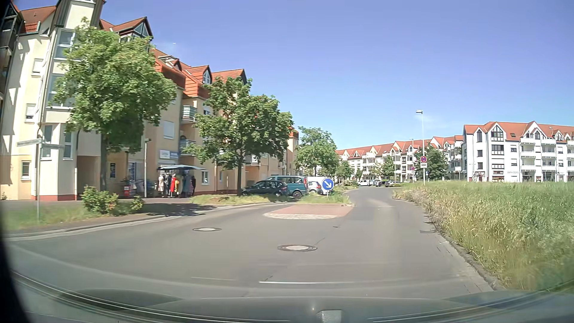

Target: Follow the waypoints while adhering to traffic rules and regulations

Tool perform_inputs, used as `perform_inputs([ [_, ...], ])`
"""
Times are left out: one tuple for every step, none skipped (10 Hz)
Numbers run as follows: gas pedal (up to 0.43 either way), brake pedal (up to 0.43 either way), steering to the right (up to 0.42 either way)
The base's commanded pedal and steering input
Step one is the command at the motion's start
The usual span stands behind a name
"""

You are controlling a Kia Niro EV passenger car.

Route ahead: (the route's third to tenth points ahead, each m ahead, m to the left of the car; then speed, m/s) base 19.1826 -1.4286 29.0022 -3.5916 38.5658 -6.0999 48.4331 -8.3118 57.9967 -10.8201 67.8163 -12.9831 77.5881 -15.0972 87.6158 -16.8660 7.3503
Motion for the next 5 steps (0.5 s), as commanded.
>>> perform_inputs([
  [0.209, 0.03, 0.189],
  [0.209, 0.03, 0.176],
  [0.15, 0.03, 0.164],
  [0.13, 0.03, 0.152],
  [0.059, 0.03, 0.136],
])
